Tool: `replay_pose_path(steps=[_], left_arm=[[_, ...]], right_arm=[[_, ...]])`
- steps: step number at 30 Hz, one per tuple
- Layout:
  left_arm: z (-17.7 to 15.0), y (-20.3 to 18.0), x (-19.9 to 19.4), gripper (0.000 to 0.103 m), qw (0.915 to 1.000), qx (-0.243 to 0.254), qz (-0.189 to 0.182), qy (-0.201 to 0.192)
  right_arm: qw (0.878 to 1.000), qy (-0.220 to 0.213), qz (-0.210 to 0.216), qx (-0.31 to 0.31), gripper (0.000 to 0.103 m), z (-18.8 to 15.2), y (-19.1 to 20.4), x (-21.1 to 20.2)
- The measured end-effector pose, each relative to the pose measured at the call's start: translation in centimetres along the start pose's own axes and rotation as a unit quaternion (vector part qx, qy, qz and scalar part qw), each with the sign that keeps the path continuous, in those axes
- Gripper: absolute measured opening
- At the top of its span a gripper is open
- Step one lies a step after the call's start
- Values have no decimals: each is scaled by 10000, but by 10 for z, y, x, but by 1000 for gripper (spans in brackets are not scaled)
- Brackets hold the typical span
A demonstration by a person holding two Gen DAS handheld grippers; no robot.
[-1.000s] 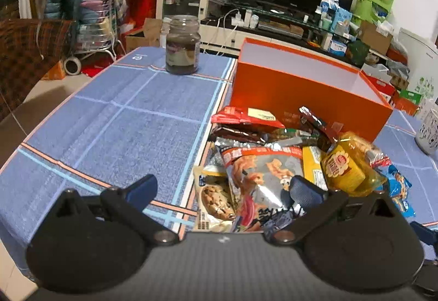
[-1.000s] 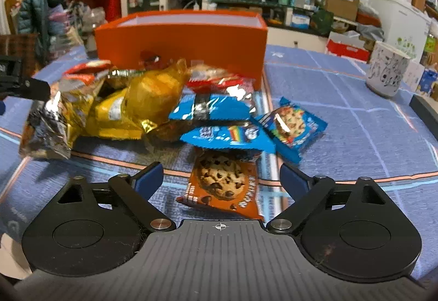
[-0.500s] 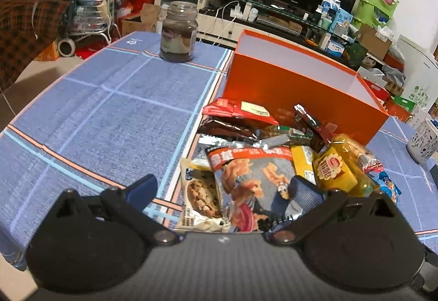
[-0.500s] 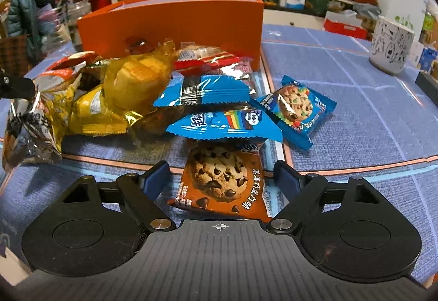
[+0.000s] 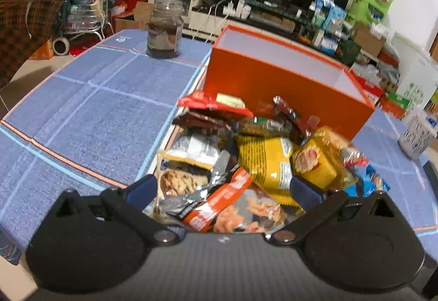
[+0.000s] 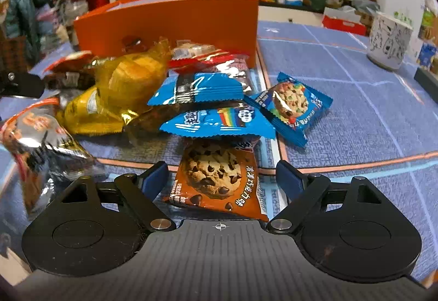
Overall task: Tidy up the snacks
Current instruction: 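Move left tool to the silver chip bag while right tool approaches the brown cookie packet, then close left tool on the silver chip bag while right tool grasps the brown cookie packet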
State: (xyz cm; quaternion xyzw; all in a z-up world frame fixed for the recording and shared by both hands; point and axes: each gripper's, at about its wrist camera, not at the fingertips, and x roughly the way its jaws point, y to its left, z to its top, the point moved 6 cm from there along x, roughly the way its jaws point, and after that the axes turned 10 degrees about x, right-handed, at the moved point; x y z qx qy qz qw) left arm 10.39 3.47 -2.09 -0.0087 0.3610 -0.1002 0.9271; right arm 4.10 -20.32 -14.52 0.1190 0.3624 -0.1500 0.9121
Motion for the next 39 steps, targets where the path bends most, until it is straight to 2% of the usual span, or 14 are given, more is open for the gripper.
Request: replay_pose_path(steps=[5, 8, 12, 16, 19, 23, 26, 27, 28, 29, 30, 32, 35, 39], left_arm=[[-6, 22, -17, 102, 9978, -655, 115, -7], [-19, 29, -29, 102, 9924, -1206, 192, -114], [-36, 22, -25, 103, 9831, -1809, 260, -36], [-34, 5, -10, 103, 9827, -1846, 136, -14], [-33, 3, 0, 103, 9783, -2067, 36, -108], [-42, 2, 18, 102, 9722, -2324, -105, 252], [-42, 1, 19, 102, 9732, -2287, -154, 170], [-41, 1, 19, 102, 9722, -2330, -178, 124], [-40, 2, 19, 94, 9719, -2342, -208, 110], [-39, 1, 19, 74, 9729, -2297, -227, 172], [-38, -1, 19, 67, 9739, -2238, -308, 212], [-35, -5, 14, 56, 9790, -1985, -429, 198], [-29, -13, 4, 54, 9889, -1423, -422, 92], [-18, -22, -20, 53, 9976, -491, -243, -424]], right_arm=[[10000, 6, 88, -19, 78, -1, 1, -2], [9999, 22, 98, -37, 79, 0, 0, -2], [9999, 25, 94, -104, 85, -1, 3, 0], [9999, 17, 112, -120, 86, -2, 4, 0], [9998, 6, 123, -131, 86, -2, 4, 1], [9997, -27, 173, -178, 85, -2, 4, 0], [9995, -70, 219, -208, 82, -3, 5, -1], [9995, -82, 232, -214, 75, -3, 5, -1], [9994, -116, 253, -216, 67, -2, 6, -3], [9993, -140, 258, -233, 49, -2, 7, -4], [9993, -135, 278, -223, 42, 0, 6, -5], [9993, -52, 349, -158, 38, 1, 5, -7], [9987, 83, 504, -22, 37, 2, 1, -10], [9982, 238, 554, 3, 37, 1, -1, -17]])
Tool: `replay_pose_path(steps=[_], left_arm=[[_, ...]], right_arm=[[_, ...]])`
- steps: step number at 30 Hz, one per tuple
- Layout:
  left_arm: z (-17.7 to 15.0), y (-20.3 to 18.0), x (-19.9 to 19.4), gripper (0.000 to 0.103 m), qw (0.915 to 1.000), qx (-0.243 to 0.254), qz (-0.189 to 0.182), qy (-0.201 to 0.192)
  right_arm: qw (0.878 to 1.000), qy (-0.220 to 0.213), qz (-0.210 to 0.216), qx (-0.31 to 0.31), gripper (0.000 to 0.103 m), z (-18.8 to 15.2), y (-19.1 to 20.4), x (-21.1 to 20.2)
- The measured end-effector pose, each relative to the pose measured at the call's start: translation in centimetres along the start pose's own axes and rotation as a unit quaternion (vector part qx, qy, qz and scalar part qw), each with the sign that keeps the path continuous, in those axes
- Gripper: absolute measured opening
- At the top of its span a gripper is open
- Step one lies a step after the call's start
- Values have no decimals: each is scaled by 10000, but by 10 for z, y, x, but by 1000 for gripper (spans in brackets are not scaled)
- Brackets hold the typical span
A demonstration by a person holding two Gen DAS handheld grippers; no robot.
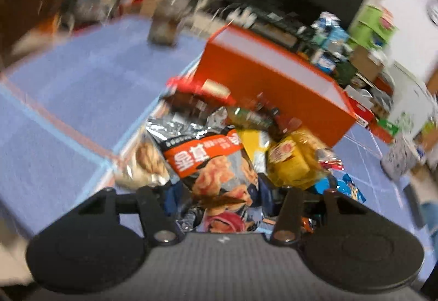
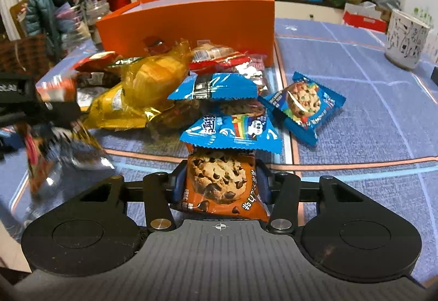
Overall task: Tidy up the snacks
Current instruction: 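Close left tool on the silver chip bag while right tool grasps the brown cookie packet, then carry both packets over the orange box and open both tools to drop them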
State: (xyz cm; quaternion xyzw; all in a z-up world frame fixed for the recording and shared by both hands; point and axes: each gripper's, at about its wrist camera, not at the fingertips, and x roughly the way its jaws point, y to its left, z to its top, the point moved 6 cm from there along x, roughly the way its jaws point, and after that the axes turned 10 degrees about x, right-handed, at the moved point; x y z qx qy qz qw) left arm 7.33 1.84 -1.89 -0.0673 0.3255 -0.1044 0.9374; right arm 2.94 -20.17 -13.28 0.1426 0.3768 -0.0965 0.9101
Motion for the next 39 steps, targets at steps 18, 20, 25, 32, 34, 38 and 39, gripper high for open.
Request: replay_pose_path(steps=[18, 20, 25, 32, 34, 38, 39], left_arm=[[5, -11, -25, 53, 9967, 791, -55, -157], [3, -10, -22, 53, 9965, 834, -53, 31], [0, -6, -18, 53, 9955, 917, 79, 227], [1, -4, -22, 53, 9938, 1075, 220, 179], [0, -4, -22, 53, 9932, 1120, 259, 165], [6, -1, -24, 53, 9935, 1110, 219, 106], [11, 1, -26, 52, 9935, 1117, 209, 56]], right_arm=[[9953, -197, -101, -945, 37, -16, 15, -55], [9953, -145, -45, -955, 37, -20, 19, -58], [9947, -200, 66, -1010, 37, -24, 27, -70], [9942, -324, 176, -1009, 37, -19, 38, -77], [9941, -348, 209, -1002, 37, -18, 40, -76], [9940, -404, 360, -948, 37, -10, 44, -80], [9938, -467, 392, -935, 37, -3, 44, -83]])
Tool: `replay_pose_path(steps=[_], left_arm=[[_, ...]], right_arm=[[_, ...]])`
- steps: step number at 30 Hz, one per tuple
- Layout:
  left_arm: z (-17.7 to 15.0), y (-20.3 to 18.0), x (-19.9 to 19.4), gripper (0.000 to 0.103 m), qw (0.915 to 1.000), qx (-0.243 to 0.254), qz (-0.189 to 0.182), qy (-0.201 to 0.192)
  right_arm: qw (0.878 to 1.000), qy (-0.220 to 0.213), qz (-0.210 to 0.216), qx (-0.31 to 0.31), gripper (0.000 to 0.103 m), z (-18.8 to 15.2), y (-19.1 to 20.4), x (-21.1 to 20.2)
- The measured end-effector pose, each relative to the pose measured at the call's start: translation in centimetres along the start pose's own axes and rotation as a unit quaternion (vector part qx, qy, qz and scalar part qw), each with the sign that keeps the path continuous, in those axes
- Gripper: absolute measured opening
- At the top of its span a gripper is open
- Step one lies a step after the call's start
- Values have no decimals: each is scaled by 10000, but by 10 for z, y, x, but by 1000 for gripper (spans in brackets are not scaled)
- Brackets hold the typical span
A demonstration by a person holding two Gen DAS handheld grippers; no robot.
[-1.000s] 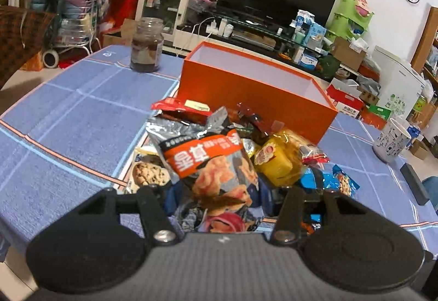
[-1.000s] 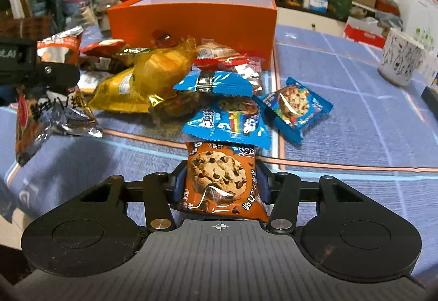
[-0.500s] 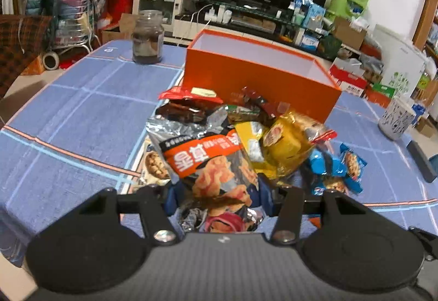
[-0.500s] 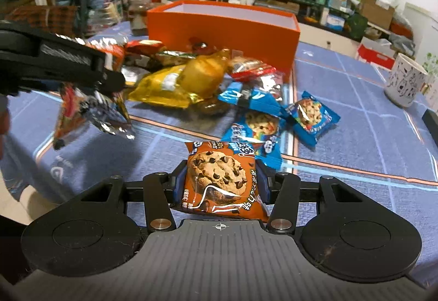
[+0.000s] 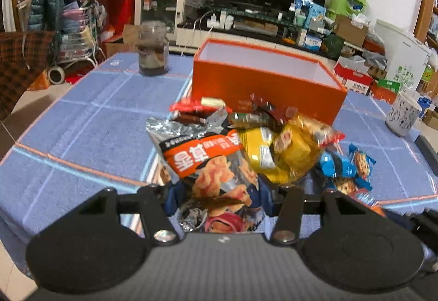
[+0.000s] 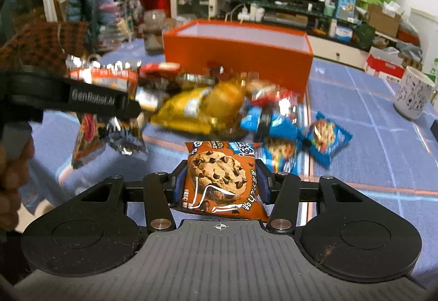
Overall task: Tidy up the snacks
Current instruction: 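Carry both packets over the orange box and open both tools to drop them, then move right tool to the blue cookie packet while left tool returns to the pile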
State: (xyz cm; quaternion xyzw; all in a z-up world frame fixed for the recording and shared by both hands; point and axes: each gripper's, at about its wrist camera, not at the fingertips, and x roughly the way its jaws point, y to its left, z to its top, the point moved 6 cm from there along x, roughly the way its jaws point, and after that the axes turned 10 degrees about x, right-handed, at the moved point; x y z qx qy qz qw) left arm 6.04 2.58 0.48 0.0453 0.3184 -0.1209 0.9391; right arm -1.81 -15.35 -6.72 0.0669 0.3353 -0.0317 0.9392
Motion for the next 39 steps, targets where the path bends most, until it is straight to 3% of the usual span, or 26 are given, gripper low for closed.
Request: replay_pose_path(steps=[5, 10, 15, 20, 21, 23, 25, 28, 29, 30, 34, 39], left_arm=[[42, 12, -2, 52, 9992, 10, -152, -374], [106, 17, 24, 52, 9972, 347, -87, -657], [175, 21, 96, 52, 9980, 301, -353, -439], [196, 19, 176, 53, 9983, 505, -283, -6], [196, 22, 185, 54, 9985, 439, -304, 74], [194, 26, 191, 67, 9984, 379, -394, 169], [192, 34, 176, 69, 9979, 338, -560, -33], [181, 50, 133, 74, 9969, 280, -634, -367], [175, 60, 117, 77, 9969, 191, -587, -495], [166, 68, 104, 78, 9970, 141, -509, -563], [121, 92, 59, 100, 9973, -140, 73, -712], [78, 93, 35, 100, 9972, -279, 176, -666]], right_arm=[[9986, -513, -107, 85, 37, 52, -20, -5], [9943, -884, -147, 575, 37, 120, -53, 24], [9934, -857, -144, 752, 37, 189, -70, 91], [9962, -366, -278, 734, 37, 224, -77, 171], [9966, -262, -322, 708, 37, 226, -79, 182], [9971, -50, -363, 661, 41, 227, -80, 199], [9971, -101, -339, 673, 45, 238, -80, 200], [9940, -489, -211, 951, 60, 238, -94, 175], [9918, -688, -194, 1058, 71, 234, -101, 160], [9886, -920, -256, 1164, 80, 226, -111, 142], [9756, -1305, -735, 1606, 82, 176, -154, 83], [9586, -1003, -1360, 2291, 85, 116, -195, 60]])
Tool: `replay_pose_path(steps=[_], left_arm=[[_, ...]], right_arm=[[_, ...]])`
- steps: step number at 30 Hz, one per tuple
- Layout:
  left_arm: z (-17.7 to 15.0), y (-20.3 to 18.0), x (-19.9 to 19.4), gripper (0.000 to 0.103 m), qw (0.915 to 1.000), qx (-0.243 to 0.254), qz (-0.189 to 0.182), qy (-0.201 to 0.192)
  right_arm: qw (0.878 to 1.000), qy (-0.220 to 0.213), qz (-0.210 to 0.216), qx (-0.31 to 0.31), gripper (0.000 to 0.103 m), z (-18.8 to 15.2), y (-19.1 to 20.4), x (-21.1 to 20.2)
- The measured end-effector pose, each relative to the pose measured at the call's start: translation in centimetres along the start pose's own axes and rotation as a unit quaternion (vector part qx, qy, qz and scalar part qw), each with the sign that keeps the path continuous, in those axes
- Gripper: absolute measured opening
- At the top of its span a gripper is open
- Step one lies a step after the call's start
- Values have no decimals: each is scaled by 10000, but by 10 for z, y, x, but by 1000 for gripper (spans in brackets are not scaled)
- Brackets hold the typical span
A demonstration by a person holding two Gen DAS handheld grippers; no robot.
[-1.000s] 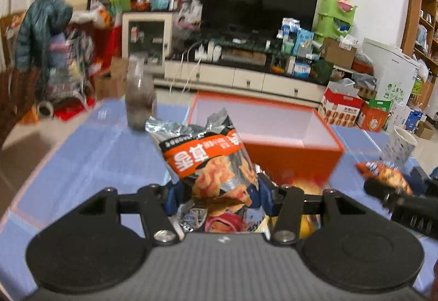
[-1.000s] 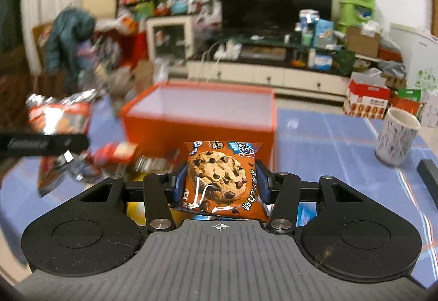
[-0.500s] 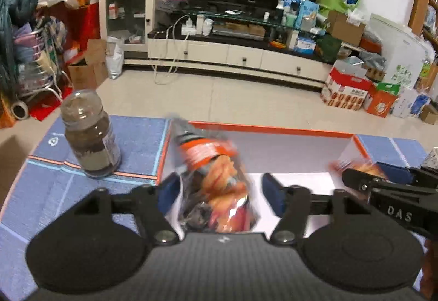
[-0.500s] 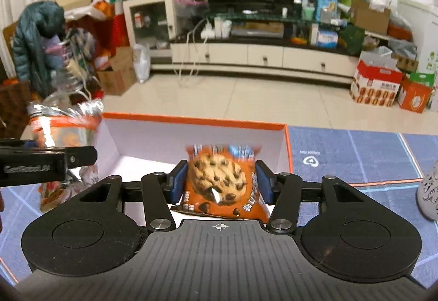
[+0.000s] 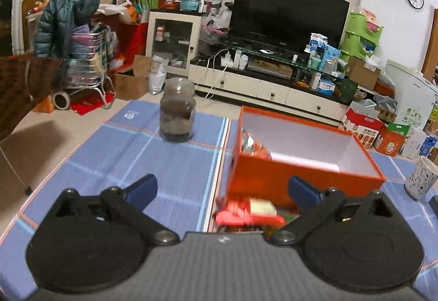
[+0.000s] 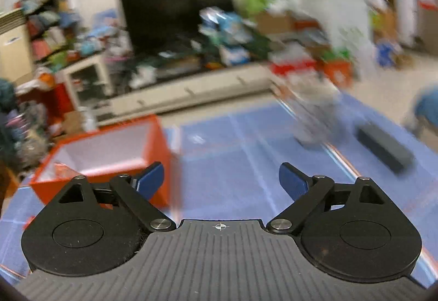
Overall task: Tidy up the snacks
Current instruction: 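Move right tool to the blue cookie packet while left tool returns to the pile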
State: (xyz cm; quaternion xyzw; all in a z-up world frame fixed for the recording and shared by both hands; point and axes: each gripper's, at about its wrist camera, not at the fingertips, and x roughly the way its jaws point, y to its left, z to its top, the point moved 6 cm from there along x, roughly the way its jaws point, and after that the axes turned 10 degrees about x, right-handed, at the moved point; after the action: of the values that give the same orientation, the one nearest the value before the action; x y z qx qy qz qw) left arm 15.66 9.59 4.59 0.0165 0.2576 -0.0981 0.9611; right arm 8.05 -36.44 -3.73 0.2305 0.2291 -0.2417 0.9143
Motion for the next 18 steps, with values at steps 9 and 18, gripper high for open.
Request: replay_pose_path(steps=[9, 18], left_arm=[[-20, -6, 22, 100, 9993, 219, 157, 254], [-8, 15, 27, 100, 9994, -22, 305, 165]], right_arm=[[9901, 1290, -404, 388, 69, -87, 23, 74], [9850, 1497, -796, 325, 80, -122, 48, 113]])
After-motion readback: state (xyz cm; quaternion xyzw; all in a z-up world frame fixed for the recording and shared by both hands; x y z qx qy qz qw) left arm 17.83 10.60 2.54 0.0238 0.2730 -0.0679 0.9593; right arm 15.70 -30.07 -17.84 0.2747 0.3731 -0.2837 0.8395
